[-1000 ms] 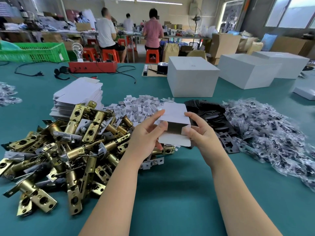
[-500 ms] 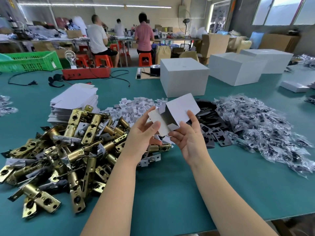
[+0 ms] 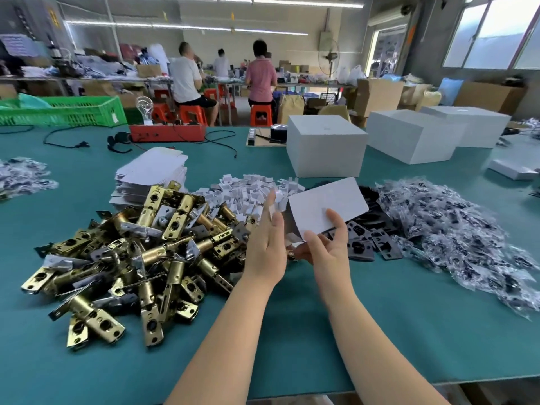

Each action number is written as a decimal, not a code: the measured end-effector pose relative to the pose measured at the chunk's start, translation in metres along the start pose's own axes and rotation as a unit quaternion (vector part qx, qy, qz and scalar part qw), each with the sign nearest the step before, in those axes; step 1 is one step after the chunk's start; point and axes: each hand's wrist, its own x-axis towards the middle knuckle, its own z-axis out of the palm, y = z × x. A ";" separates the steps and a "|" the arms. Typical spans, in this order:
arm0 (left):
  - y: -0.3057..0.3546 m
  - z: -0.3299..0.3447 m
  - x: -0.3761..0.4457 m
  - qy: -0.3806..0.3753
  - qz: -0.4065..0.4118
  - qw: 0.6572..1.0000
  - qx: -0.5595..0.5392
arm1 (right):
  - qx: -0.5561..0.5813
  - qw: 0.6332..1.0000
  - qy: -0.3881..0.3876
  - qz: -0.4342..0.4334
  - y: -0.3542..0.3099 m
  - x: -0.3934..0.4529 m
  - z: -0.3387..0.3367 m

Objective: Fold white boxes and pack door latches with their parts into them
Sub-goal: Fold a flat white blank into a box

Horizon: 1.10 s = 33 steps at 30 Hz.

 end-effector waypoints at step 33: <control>0.007 -0.026 -0.001 -0.056 -0.009 0.989 -0.133 | -0.025 0.999 0.029 -0.029 -0.010 -0.004 0.004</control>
